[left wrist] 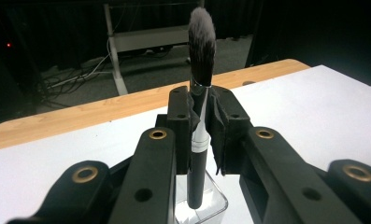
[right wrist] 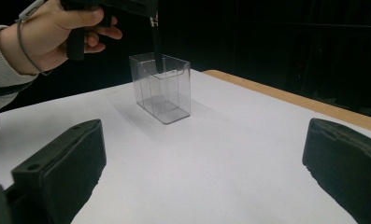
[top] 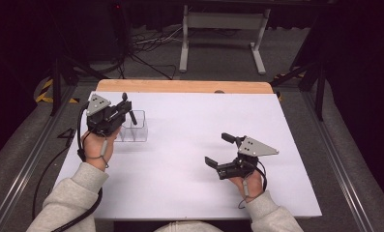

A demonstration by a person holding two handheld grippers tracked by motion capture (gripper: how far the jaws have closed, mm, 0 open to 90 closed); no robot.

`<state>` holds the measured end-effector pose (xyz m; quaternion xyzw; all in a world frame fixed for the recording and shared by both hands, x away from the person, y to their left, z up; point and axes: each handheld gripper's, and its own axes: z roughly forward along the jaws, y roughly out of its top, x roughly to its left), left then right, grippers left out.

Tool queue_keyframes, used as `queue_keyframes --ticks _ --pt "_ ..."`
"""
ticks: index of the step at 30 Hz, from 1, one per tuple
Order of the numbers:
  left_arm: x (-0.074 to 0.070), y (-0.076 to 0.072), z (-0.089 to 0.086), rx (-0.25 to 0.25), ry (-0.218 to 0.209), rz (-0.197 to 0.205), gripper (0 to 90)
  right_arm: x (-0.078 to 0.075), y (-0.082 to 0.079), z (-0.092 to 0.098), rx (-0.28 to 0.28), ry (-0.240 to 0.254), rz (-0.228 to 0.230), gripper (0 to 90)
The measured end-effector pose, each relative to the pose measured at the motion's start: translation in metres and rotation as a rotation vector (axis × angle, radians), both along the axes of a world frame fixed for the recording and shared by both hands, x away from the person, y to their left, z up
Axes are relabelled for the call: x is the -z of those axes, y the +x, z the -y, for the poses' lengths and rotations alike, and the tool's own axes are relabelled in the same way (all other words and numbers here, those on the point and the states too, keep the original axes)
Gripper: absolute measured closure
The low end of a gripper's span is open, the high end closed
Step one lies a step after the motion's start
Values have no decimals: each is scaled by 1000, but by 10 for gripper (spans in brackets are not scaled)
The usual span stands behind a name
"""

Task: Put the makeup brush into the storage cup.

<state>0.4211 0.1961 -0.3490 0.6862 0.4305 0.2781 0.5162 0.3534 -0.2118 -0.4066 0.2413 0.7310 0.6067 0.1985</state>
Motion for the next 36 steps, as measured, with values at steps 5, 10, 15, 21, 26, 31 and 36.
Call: queue_keyframes --ticks 5,10,15,21,26,31,36 --pt "3 2 -1 -4 5 -5 788 0 0 0 0 0 -1 0" --pt "6 4 -3 0 14 -18 788 1 0 -1 -2 -5 -6 0" --pt "10 6 -4 0 14 -28 787 1 0 -1 -4 -1 -7 0" --pt "14 7 -3 6 17 -38 787 2 0 -1 -6 -3 -9 0" --pt "17 8 -4 7 22 -50 787 2 0 0 -4 -1 -8 0" --pt "21 9 -4 10 23 -62 787 2 -1 2 0 0 -10 0" --pt "22 8 -5 16 21 -68 786 1 -1 2 4 -2 -7 0"
